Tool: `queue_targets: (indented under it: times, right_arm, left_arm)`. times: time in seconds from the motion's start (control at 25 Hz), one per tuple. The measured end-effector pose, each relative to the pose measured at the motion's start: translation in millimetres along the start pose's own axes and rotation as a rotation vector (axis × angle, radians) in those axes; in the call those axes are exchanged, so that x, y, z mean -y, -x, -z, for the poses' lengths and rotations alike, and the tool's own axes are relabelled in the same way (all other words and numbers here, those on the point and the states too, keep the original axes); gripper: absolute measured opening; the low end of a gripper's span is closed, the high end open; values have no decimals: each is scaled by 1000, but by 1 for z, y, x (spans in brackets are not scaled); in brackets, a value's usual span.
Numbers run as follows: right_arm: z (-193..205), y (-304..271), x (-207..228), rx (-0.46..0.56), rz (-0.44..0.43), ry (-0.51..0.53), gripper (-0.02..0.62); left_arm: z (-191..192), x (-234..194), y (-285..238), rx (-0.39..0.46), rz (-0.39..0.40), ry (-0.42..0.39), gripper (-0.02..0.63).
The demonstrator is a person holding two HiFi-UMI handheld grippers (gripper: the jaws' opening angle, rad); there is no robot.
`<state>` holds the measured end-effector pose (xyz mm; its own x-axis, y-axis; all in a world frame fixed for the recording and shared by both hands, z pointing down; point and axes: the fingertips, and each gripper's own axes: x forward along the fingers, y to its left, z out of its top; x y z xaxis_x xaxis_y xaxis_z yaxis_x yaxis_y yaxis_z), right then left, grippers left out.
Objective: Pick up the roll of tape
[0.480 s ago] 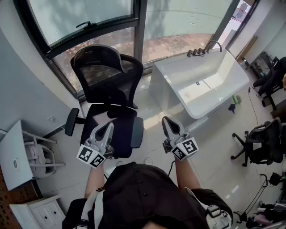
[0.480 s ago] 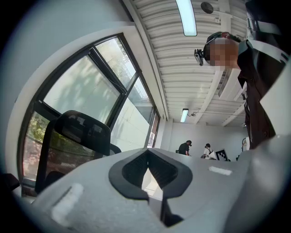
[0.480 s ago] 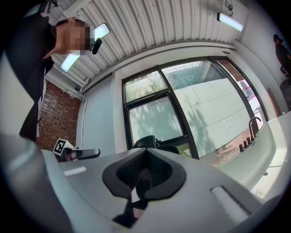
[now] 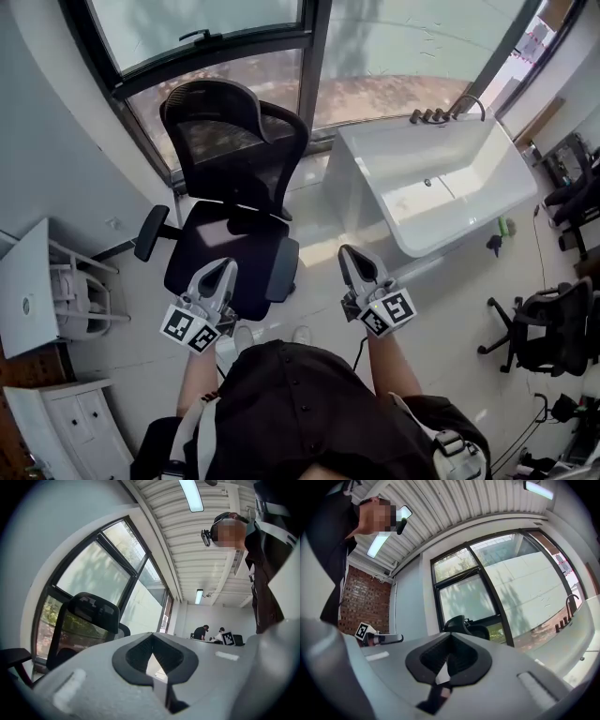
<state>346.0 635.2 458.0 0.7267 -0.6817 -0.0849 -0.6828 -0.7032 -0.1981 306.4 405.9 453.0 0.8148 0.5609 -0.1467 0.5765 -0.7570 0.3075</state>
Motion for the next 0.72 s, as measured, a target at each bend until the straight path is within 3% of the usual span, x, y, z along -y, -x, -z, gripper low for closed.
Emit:
queue_targets:
  times: [0.24, 0.72]
  right_arm:
    - [9, -12, -6, -26, -90, -12, 5]
    - [2, -69, -68, 13, -187, -25, 5]
  left_arm:
    - [-9, 3, 24, 30, -96, -31, 2]
    - [-54, -30, 89, 104, -197, -95, 2]
